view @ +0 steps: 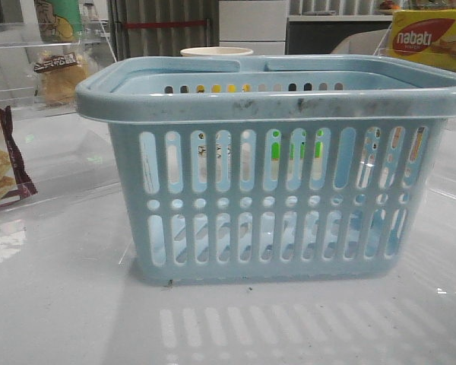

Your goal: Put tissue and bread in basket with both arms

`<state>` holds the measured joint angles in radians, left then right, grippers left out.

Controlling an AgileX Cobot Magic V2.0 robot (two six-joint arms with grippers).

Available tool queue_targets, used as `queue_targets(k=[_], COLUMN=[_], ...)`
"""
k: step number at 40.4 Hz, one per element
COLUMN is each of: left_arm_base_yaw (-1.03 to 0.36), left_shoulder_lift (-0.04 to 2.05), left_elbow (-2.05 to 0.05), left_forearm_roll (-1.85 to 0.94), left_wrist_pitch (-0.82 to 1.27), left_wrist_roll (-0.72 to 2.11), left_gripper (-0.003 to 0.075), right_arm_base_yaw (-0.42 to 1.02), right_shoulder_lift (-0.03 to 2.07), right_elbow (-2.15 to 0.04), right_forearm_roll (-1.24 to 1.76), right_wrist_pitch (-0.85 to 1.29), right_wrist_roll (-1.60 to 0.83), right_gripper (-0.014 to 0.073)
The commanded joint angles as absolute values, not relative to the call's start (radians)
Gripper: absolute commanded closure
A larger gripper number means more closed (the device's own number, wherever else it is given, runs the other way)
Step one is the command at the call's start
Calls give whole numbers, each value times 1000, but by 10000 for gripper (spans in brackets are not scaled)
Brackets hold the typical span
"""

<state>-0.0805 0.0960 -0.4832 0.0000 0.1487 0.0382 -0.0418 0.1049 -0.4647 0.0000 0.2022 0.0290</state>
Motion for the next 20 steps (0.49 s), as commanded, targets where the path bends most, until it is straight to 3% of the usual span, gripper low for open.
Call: queue_targets(k=[1, 9, 20], left_arm_base_yaw=[-87, -87, -87], left_shoulder_lift=[201, 365, 505], left_elbow=[-623, -784, -791], left_forearm_roll=[0, 0, -8], left_wrist_pitch=[193, 453, 641], left_wrist_roll=[31, 31, 31], left_gripper=[629, 629, 629], right_arm_base_yaw=[-43, -43, -43], right_shoulder_lift=[202, 362, 520], right_elbow=[-601, -752, -764], right_forearm_roll=[0, 0, 0], right_wrist_pitch=[238, 445, 616], right_wrist_roll=[29, 29, 29], right_gripper=[536, 536, 536])
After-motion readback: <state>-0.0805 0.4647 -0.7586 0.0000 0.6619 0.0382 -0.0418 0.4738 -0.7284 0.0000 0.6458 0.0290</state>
